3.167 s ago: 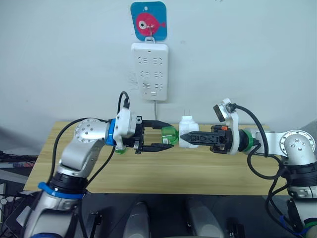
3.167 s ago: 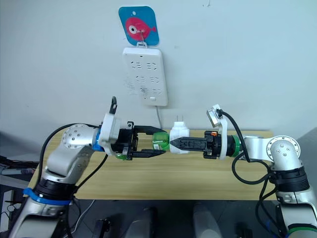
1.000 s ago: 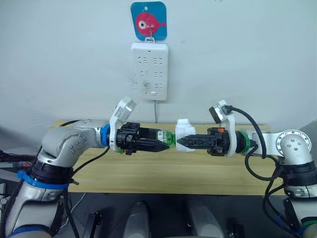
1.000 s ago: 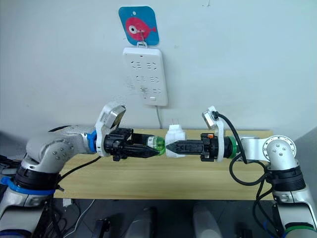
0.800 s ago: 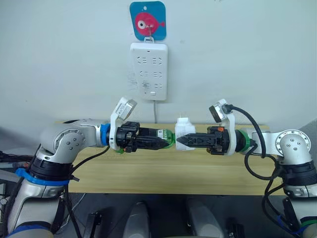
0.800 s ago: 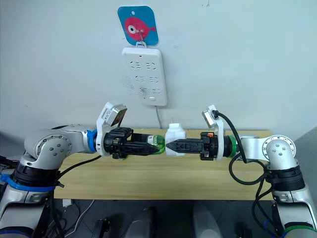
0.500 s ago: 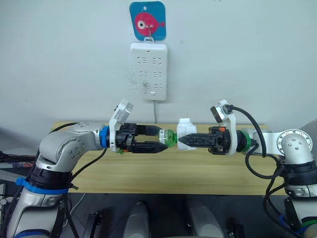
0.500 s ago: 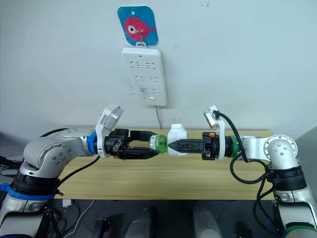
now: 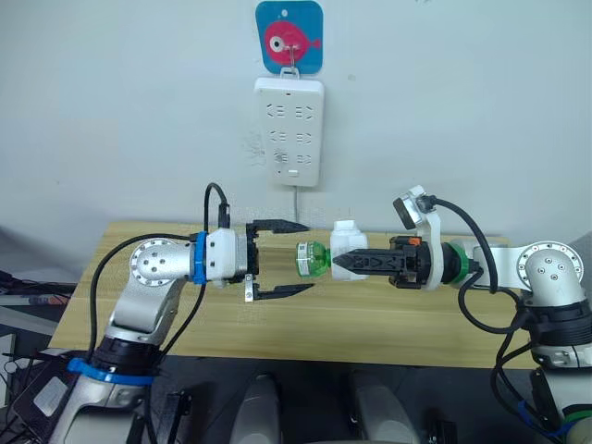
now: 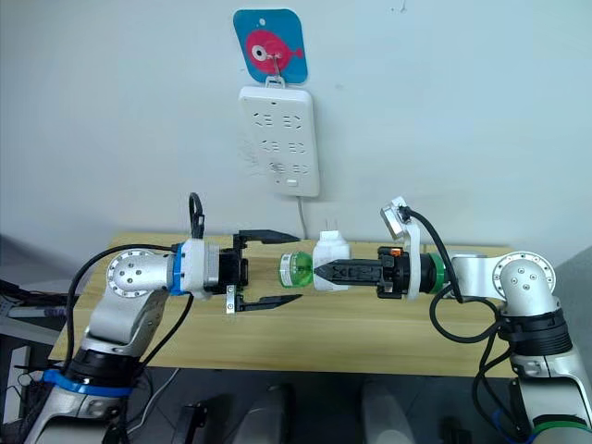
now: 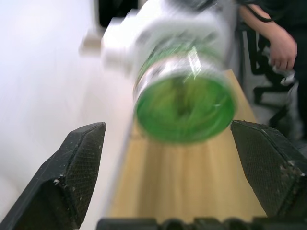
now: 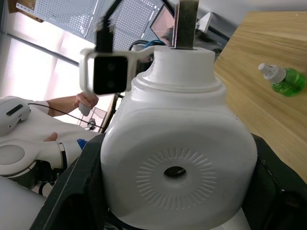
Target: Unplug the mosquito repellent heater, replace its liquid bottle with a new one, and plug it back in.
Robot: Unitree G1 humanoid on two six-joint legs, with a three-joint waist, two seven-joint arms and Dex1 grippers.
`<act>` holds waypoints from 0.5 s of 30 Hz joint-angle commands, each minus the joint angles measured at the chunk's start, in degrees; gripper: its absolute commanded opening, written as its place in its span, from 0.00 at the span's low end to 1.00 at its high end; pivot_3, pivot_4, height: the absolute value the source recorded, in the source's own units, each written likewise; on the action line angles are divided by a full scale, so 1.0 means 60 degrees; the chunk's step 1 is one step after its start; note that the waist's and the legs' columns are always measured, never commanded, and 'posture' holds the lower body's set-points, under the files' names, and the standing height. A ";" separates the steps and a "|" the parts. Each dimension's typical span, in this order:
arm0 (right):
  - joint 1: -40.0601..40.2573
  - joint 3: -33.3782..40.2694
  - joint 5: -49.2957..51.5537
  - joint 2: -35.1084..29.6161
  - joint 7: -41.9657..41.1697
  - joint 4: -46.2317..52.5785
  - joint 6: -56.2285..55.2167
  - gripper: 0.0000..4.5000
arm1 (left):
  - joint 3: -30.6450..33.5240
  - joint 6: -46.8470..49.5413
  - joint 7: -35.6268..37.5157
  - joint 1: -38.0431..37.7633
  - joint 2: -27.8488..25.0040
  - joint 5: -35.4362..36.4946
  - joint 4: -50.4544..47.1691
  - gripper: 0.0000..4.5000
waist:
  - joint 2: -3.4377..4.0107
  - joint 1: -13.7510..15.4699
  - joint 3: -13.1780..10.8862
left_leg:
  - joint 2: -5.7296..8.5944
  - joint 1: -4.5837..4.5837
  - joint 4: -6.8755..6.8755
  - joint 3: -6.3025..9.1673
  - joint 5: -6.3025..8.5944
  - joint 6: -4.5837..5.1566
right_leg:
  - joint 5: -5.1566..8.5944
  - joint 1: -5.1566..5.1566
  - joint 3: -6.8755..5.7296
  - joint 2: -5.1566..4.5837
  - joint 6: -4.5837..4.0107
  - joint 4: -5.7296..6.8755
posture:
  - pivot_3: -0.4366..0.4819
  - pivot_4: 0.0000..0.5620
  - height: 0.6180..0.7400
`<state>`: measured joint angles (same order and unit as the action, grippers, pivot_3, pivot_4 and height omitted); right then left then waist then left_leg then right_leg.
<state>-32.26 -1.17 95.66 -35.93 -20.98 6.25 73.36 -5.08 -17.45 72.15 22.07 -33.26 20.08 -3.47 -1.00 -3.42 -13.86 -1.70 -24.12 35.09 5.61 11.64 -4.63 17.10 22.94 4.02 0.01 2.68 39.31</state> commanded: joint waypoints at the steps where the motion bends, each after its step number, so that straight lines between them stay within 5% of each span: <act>1: -0.0054 0.0251 0.0168 -0.0018 -0.0095 0.0161 -0.0002 0.67 | 0.0004 -0.1097 0.0091 0.0103 0.0224 -0.0029 -0.0017 1.00 | 0.0000 -0.0005 0.0000 | -0.0001 -0.0001 -0.0001 0.0001 0.0000 0.0000 | 0.0000 0.0003 0.0000 0.0001 0.0000 0.0003 | 0.39 0.40 0.97; 8: -0.0035 0.0248 0.0205 -0.0001 -0.0052 0.0187 -0.0016 0.67 | -0.0174 -0.1248 -0.0114 0.0268 0.0468 0.0025 0.0018 1.00 | 0.0000 -0.0020 0.0000 | -0.0001 -0.0013 0.0008 0.0008 0.0000 0.0000 | 0.0000 0.0022 -0.0004 0.0003 0.0000 0.0034 | 0.39 0.40 0.97; 15: 0.0017 0.0246 0.0230 0.0020 -0.0015 0.0225 -0.0036 0.67 | -0.0182 -0.1194 0.0069 0.0230 0.0309 0.0246 -0.0072 0.58 | 0.0000 -0.0120 0.0000 | -0.0002 -0.0014 0.0013 0.0010 0.0000 0.0000 | 0.0001 0.0028 -0.0005 0.0008 0.0000 0.0049 | 0.39 0.41 0.97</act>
<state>-32.19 -1.18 95.67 -35.83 -20.85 6.25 73.37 -6.46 -24.09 72.37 23.22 -31.12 20.28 -2.38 -1.00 -4.14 -13.86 -1.71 -24.20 35.18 5.67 11.64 -4.62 17.10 23.11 3.99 0.06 2.68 39.61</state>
